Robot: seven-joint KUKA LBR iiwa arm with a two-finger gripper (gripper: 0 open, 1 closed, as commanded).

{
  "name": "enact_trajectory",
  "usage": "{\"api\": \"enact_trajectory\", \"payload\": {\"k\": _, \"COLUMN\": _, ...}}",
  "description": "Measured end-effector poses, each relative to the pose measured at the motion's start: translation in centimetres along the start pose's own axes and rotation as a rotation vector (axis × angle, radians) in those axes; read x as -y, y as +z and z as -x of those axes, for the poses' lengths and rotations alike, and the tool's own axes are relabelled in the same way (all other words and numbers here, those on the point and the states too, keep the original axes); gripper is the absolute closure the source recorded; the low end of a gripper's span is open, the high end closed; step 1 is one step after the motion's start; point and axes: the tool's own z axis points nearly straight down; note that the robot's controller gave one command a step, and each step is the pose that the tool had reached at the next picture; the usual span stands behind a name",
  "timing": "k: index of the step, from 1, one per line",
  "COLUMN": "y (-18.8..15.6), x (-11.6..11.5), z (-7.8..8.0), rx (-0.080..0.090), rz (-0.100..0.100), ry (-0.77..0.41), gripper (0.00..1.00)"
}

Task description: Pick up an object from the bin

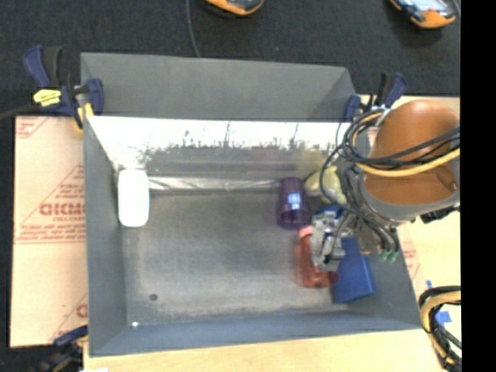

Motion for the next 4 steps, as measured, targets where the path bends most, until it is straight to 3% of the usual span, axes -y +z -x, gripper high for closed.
{"api": "enact_trajectory", "payload": {"k": 1, "y": 0.0, "x": 0.0, "z": 0.0, "rx": 0.0, "rz": 0.0, "ry": -0.001, "gripper": 1.0}}
{"api": "enact_trajectory", "payload": {"k": 2, "y": 5.0, "x": -2.2, "z": 0.8, "rx": 0.004, "rz": 0.001, "ry": 0.117, "gripper": 1.0}}
{"api": "enact_trajectory", "payload": {"k": 3, "y": 8.5, "x": -3.4, "z": 1.2, "rx": 0.009, "rz": 0.001, "ry": 0.158, "gripper": 1.0}}
{"api": "enact_trajectory", "payload": {"k": 4, "y": 9.6, "x": -2.3, "z": 1.8, "rx": 0.007, "rz": 0.004, "ry": 0.215, "gripper": 1.0}}
